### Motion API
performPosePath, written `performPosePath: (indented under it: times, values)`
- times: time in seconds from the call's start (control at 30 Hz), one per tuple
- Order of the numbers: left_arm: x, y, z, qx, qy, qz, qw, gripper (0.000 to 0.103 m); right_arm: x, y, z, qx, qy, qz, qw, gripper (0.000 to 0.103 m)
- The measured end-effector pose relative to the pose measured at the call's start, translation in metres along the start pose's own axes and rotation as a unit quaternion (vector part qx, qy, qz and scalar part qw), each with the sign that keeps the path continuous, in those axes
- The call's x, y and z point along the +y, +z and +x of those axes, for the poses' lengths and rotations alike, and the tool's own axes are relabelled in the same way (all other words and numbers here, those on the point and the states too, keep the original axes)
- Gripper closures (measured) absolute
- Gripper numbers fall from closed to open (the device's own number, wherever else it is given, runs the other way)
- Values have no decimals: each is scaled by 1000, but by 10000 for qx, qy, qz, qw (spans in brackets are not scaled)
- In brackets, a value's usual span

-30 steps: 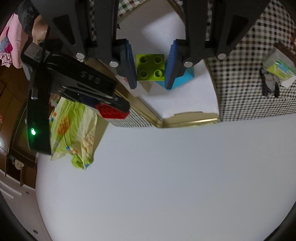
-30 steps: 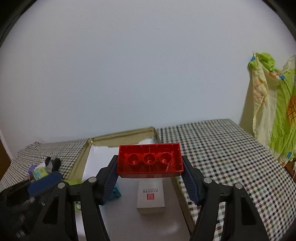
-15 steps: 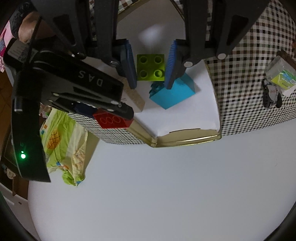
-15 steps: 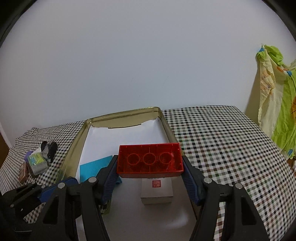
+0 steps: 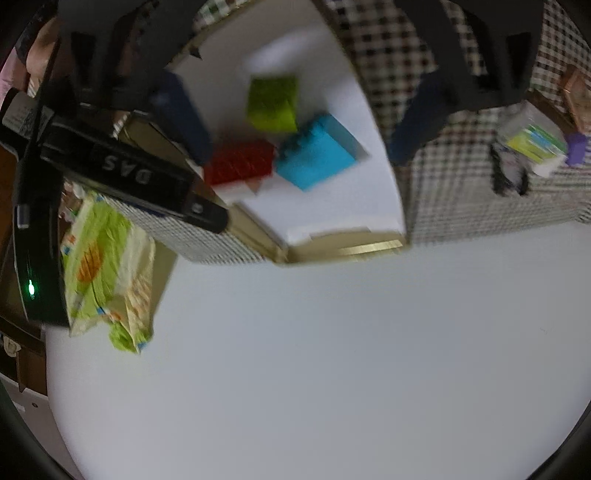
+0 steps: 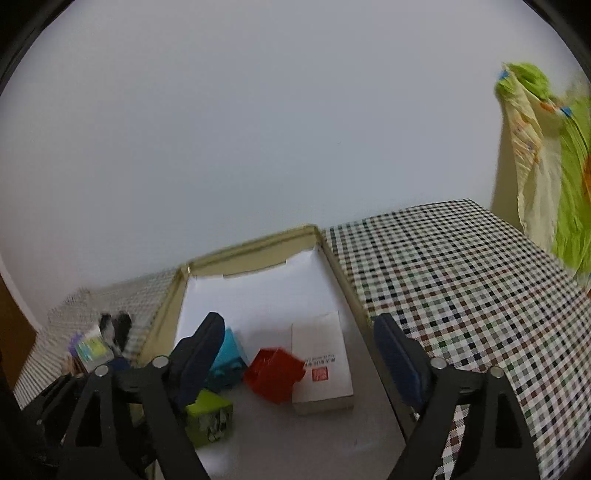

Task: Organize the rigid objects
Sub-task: 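Lower both bricks into the tray and open both tools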

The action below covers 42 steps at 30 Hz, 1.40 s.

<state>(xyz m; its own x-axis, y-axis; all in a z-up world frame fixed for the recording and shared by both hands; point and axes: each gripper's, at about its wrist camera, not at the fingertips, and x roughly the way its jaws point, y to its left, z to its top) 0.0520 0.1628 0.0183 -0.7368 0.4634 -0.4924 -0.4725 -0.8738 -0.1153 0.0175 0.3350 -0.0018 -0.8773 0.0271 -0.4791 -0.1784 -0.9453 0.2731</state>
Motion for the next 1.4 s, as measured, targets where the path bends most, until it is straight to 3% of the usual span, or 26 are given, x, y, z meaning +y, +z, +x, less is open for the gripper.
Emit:
performPosePath:
  times: [0.1,0.33,0.6,0.97,1.4]
  values:
    - [6,4,-5,-170,186,-3,9997,1,-4,2,-3,-129,51,169,9998,18]
    - [23,6,2,-162,588,-65,9981,1,-1,1,-6,-339,-108,162,9992,18]
    - [46,3,3,-241,969,-90,9950,1,6,-2,-21,-962,-420,108,9944,18]
    - [72,-3,-6,-545,1812,43,9819,1,11,-7,-35,-1563,-952,60,9831,18]
    - [98,-11,-16,-536,1976,-66,9788,1,32,-18,-38,-1656,-1106,-311,9795,18]
